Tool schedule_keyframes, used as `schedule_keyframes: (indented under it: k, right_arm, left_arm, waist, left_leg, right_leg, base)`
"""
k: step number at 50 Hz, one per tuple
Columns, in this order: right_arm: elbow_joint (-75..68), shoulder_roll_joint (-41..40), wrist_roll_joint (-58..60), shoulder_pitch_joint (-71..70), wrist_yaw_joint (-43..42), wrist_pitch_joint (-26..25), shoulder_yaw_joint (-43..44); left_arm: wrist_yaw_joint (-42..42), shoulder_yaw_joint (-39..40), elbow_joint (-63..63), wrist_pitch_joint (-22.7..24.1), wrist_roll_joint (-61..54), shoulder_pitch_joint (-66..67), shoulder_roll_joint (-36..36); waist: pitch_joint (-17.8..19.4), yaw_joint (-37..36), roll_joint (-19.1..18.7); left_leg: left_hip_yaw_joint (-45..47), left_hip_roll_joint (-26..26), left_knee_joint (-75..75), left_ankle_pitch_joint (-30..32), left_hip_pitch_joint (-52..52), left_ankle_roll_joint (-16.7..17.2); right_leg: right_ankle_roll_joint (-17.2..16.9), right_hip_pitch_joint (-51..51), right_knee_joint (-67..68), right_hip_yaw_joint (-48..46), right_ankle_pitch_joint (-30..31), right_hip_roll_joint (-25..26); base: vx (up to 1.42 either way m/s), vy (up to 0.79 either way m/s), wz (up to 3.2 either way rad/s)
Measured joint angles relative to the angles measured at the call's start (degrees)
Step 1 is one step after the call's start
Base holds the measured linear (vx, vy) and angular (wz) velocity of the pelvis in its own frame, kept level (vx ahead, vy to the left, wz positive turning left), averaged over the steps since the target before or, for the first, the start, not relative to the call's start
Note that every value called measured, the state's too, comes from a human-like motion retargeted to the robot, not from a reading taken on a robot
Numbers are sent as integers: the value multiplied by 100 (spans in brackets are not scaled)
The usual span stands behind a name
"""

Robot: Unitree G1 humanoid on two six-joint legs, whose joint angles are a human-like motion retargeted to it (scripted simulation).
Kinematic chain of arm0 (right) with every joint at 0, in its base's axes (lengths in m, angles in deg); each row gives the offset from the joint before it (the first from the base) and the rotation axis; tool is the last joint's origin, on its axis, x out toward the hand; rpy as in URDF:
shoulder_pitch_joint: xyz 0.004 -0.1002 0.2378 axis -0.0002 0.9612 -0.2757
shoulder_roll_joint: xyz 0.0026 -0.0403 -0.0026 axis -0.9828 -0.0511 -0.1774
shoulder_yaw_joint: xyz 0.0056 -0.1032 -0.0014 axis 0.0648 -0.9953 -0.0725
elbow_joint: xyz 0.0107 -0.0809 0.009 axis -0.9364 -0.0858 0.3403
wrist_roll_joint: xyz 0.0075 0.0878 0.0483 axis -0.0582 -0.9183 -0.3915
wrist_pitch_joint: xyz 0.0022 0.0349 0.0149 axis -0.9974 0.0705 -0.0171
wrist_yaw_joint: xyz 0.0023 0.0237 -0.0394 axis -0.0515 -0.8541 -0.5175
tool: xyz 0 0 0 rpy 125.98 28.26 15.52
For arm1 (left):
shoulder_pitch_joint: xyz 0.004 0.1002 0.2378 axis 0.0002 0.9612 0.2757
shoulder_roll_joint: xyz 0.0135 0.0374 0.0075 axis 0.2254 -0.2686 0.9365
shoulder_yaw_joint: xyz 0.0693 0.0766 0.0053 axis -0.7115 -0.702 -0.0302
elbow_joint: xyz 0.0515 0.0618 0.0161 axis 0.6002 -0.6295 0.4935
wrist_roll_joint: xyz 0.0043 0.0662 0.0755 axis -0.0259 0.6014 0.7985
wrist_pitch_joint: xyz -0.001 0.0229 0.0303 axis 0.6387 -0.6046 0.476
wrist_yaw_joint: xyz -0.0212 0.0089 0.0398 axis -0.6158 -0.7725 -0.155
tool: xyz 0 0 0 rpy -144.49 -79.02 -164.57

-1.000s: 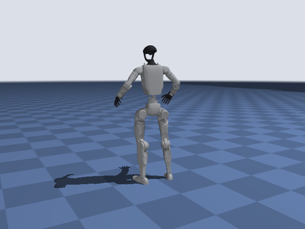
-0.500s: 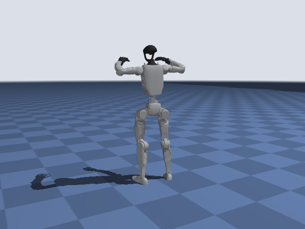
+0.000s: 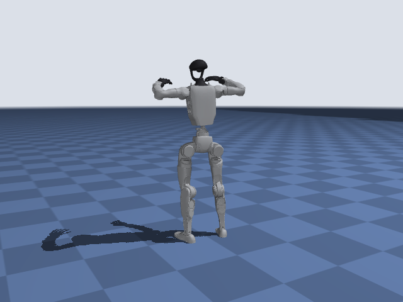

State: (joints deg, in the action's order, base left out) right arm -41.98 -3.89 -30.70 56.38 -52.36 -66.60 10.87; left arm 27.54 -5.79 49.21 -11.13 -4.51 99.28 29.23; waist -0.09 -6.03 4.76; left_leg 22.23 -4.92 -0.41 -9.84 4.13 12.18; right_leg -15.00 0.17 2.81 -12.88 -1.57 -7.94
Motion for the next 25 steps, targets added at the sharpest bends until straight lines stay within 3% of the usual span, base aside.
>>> schedule_keyframes:
  k: [25]
  right_arm:
    - [36,-30,88,-206,-65,-26,-18]
  left_arm:
    - [-66,240,-124,-48,-23,113,-48]
  waist:
    - [105,-7,37]
  left_leg:
    - [-17,12,21,54,-66,-8]
  right_leg:
    - [0,68,-2,-8,45,-7]
  base:
    - [0,0,0]
